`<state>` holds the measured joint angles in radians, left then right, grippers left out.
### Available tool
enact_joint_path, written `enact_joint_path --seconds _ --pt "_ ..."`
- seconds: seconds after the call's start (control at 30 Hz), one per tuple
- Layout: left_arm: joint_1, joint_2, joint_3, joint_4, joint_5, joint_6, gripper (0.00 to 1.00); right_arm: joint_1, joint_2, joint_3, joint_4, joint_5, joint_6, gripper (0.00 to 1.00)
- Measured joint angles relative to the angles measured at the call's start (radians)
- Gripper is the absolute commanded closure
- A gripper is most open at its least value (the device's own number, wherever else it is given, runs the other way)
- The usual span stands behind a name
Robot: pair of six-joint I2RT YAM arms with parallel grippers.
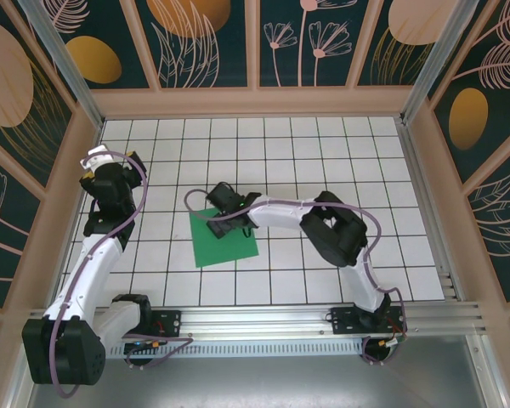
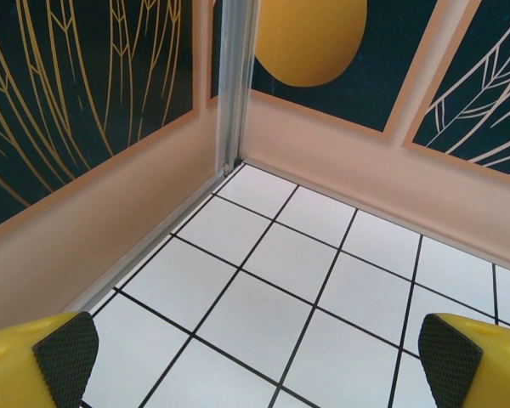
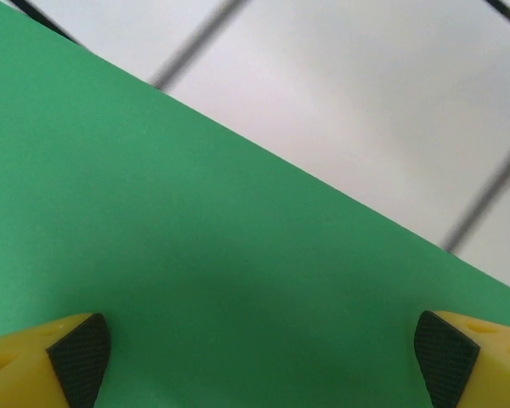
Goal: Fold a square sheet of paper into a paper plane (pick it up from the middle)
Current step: Move the square sheet of paper to the center of the table.
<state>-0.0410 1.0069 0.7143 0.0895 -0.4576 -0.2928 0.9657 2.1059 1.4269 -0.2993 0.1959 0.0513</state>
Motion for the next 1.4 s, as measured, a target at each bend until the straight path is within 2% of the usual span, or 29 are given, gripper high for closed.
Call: enact_joint_path --seconds 0.2,0.33,0.43,0.6,0.77,1.0,1.2,1.4 --pt "0.0 0.01 0.0 0.0 0.0 0.0 0.01 -0.178 -0.027 -0.017 -0.026 0.047 -0.053 0.08" --pt "0.0 0.019 0.0 -0.001 0.001 0.0 0.02 -0.24 -0.027 0.011 -0.084 0.075 -0.035 0.08" --pt "0.0 0.019 0.0 -0.001 0.001 0.0 0.01 -0.225 -0.028 0.037 -0.11 0.041 0.031 0.12" --pt "0.0 0.019 0.0 -0.001 0.004 0.0 0.01 -0.185 -0.028 0.089 -0.1 -0.085 0.203 0.38" --pt "0.0 0.019 0.0 -0.001 0.004 0.0 0.01 -0.185 -0.006 0.161 -0.103 -0.196 0.321 0.48" --pt "0.0 0.019 0.0 -0.001 0.004 -0.001 0.02 -0.185 0.085 0.225 -0.109 -0.305 0.374 0.49" --pt "0.0 0.022 0.0 -0.001 0.004 -0.002 0.01 -0.187 0.113 0.221 -0.126 -0.34 0.373 0.48" --pt "0.0 0.055 0.044 -0.053 0.018 -0.02 0.01 -0.182 0.021 0.067 -0.09 -0.366 0.342 0.48"
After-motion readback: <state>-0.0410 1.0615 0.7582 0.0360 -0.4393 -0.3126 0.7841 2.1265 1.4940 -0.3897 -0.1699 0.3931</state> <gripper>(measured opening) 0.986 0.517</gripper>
